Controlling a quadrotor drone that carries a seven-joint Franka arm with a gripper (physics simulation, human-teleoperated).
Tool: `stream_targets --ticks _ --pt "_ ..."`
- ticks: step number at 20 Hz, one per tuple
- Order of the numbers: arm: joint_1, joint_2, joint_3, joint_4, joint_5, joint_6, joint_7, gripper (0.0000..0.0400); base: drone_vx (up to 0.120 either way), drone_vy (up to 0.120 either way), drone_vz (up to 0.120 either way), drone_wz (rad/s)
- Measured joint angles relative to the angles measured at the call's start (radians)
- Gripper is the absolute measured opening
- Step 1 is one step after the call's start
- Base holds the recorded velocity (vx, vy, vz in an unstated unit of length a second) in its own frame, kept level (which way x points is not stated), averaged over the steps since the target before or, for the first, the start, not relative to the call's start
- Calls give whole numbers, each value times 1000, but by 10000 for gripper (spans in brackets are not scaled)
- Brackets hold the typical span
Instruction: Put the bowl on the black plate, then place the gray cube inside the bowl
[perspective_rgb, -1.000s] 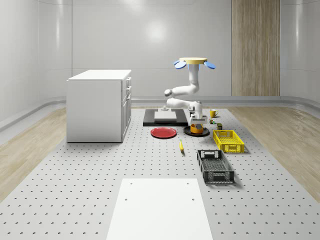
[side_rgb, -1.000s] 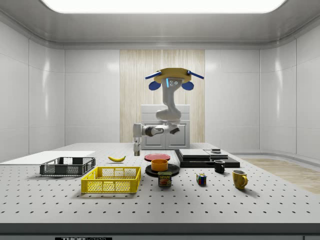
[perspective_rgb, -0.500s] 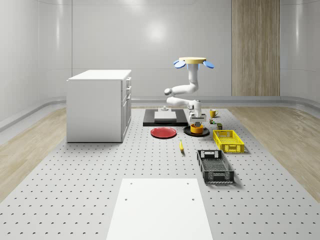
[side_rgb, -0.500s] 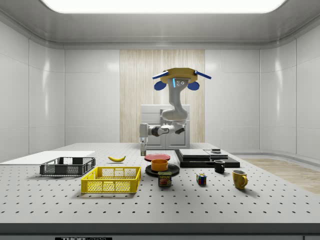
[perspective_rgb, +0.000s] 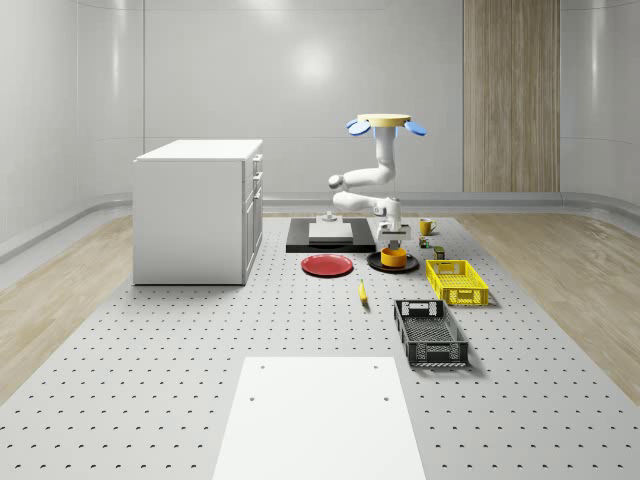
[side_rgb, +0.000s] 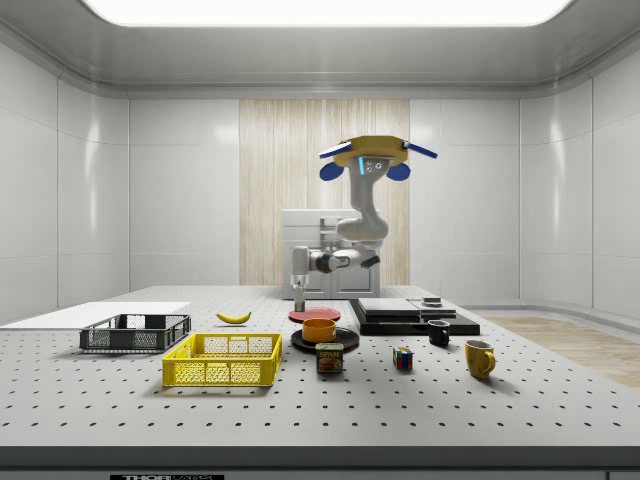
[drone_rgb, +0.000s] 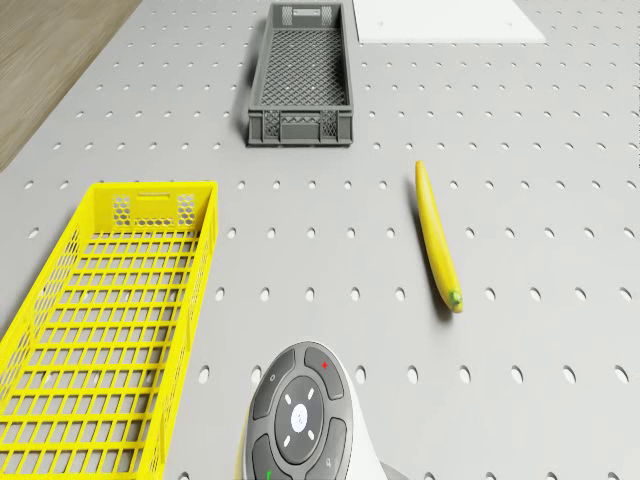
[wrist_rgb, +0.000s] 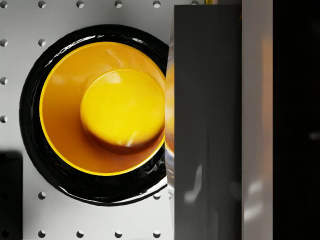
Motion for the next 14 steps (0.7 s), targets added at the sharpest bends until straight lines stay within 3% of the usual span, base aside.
stream_targets --ticks 2,14 --pt "0 0 0 0 0 0 0 250 -120 100 0 0" --pt "1 1 0 0 -1 -1 -1 250 -120 0 0 0"
